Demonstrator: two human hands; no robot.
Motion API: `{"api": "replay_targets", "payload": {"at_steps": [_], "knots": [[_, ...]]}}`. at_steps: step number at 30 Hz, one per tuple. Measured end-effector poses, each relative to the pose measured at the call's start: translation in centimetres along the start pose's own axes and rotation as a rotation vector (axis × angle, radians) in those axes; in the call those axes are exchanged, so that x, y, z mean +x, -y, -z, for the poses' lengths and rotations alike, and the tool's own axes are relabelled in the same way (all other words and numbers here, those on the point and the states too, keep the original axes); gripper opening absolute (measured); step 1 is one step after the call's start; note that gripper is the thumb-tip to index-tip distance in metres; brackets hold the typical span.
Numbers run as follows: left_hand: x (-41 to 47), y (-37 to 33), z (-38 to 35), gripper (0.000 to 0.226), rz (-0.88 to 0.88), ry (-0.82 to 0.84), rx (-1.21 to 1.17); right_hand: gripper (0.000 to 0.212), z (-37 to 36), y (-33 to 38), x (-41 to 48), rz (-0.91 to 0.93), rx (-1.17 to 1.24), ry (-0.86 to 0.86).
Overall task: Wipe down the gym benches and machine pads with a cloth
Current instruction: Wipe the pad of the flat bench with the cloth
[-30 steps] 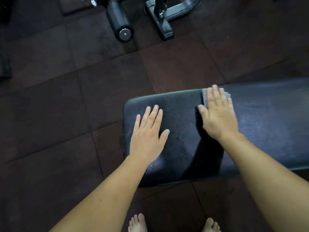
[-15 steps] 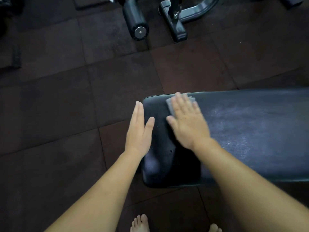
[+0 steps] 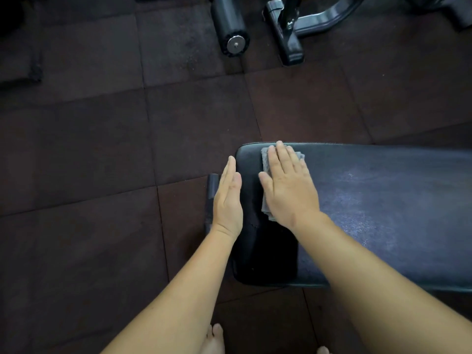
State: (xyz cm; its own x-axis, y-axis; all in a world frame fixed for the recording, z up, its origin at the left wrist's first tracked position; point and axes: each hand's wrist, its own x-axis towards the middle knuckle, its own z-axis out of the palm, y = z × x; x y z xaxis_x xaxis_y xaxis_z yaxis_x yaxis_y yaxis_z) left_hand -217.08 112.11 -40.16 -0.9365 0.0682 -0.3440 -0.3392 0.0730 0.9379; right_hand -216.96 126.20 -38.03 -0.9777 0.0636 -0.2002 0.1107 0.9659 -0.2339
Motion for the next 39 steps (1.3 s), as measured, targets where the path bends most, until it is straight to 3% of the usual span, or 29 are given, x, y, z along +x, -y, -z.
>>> {"api": "replay_targets", "payload": {"at_steps": [8,13,17,20,27,34,39], "knots": [[-0.1,-0.6,0.2,0.050,0.082,0.022,-0.140,0.063,-0.1,2.2,5.4,0.025,-0.111,-0.017],[-0.8,-0.6,0.7,0.080,0.160,0.021,-0.348,0.068,-1.7,3.8,-1.7,0.059,-0.084,-0.016],[-1.2,-0.9,1.0,0.062,0.220,0.048,-0.460,0.065,-1.3,4.0,1.1,0.051,-0.105,0.000],[-1.2,-0.3,1.6,0.068,0.288,0.073,-0.567,0.064,-0.8,4.8,4.3,0.000,-0.109,0.002],[-2.4,0.1,2.5,0.080,0.337,0.156,-0.562,0.068,-2.8,5.5,-3.5,0.041,-0.083,-0.030],[-5.6,1.0,2.9,0.071,0.326,0.201,-0.597,0.064,-2.0,5.3,0.6,0.027,-0.105,-0.035],[-6.8,1.8,3.2,0.079,0.320,0.165,-0.548,0.067,-4.4,6.3,-10.1,0.053,-0.051,-0.062]]}}
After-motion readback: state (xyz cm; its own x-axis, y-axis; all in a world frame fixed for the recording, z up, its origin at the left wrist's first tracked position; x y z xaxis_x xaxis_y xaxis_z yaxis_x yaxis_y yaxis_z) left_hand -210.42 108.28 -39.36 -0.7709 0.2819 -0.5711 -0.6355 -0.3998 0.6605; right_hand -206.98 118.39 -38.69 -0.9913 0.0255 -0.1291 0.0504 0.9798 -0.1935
